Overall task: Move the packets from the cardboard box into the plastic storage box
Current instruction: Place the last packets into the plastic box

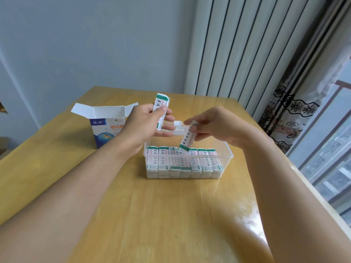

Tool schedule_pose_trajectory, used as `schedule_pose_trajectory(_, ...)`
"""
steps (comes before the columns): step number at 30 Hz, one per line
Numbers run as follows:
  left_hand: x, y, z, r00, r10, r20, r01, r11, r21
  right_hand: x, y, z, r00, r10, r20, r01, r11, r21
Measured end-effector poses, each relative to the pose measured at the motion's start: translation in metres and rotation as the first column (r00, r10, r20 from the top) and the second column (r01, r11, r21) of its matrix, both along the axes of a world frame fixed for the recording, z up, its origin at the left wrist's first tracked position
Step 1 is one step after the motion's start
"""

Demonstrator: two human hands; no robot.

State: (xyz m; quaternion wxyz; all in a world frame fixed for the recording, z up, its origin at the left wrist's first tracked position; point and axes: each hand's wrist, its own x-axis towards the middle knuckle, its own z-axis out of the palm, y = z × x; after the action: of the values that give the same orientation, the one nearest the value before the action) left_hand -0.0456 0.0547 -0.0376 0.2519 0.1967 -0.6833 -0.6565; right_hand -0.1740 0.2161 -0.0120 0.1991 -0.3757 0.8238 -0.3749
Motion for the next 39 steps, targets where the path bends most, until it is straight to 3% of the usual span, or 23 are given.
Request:
schedule_pose_trajectory(7, -0.002, -0.001, -0.002, 1.0, -0.002, 0.002, 0.002, 1.0, -0.013, 0.002, -0.007, -0.006, 0.999, -0.012, -0.037, 0.014, 0.999, 0.052)
schedule_pose_trajectory(20, -0.002, -0.001, -0.002, 1.0, -0.016, 0.02, 0.016, 1.0, -0.027, 0.002, -0.013, -0.02, 0.999, 0.001, 0.049, -0.007, 0.991, 0.135)
schedule_pose_trajectory(31, -0.001, -0.001, -0.001, 0.999, -0.03, 0.023, 0.03, 1.0, -0.004, 0.007, -0.019, -0.02, 0.971, -0.009, -0.24, 0.083, 0.951, 0.299)
schedule_pose_trajectory(39, 0.001, 0.001, 0.003, 0.997, -0.069, 0.035, 0.068, 0.997, 0.019, 0.005, -0.021, -0.023, 0.954, 0.011, -0.3, 0.109, 0.917, 0.383)
